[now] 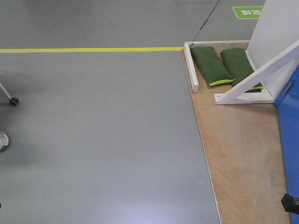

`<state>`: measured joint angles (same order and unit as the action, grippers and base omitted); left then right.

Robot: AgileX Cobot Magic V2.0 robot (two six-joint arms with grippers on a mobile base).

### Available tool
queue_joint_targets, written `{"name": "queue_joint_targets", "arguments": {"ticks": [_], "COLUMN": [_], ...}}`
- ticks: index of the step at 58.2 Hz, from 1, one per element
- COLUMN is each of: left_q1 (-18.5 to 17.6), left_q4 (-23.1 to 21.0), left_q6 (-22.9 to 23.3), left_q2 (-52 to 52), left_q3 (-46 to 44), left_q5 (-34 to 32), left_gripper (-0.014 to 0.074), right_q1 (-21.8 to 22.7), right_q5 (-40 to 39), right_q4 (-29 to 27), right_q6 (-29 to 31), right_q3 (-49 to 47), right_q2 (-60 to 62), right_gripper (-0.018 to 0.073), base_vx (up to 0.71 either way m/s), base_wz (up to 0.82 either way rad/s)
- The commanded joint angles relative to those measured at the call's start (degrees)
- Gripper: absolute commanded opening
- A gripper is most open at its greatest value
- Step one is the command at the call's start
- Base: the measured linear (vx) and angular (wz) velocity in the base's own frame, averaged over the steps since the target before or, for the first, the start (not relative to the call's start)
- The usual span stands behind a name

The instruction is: Move to blue door and open it

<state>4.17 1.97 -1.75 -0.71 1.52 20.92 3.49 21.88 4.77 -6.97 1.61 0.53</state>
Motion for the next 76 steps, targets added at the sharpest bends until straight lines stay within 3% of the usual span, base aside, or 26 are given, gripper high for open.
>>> {"name": "queue_joint_targets", "arguments": {"ticks": [1,21,31,60,68,76], "left_q1": [0.0,0.0,0.0,0.0,0.0,0.0], "left_q4": [-0.3,-0.3,-0.3,-0.3,-0.3,-0.3], "left_q6": [0.1,0.1,0.1,0.1,0.1,0.1], "left_q2": [-0.8,-0.8,-0.8,-0.8,-0.8,-0.8], "left_q3": [0.0,0.0,0.0,0.0,0.0,0.0], "left_q5": [-4.5,-4.5,-4.5,-4.5,-4.5,-4.5], "left_gripper": [0.0070,0.0070,0.0070,0.0070,0.0070,0.0070], "right_q1": [0.2,0.2,0.3,0.5,6.6,17.0], "right_q5": [-4.5,-4.5,-4.6,-5.0,-5.2,-5.2], "right_q4": [0.3,0.2,-0.8,-0.9,-5.4,-16.9], "right_q6": [0.2,0.2,0.2,0.2,0.2,0.2], "right_q3": [1.1,1.1,-0.9,-30.7,-37.4,-42.8], "right_q2": [1.1,0.8,-5.2,-33.8,-37.8,-40.4], "right_gripper": [0.0002,0.0002,0.0002,0.0002,0.0002,0.0002], "base_vx": [0.00,0.00,0.00,0.00,0.00,0.00], "base_wz": [0.00,0.00,0.00,0.00,0.00,0.00]}}
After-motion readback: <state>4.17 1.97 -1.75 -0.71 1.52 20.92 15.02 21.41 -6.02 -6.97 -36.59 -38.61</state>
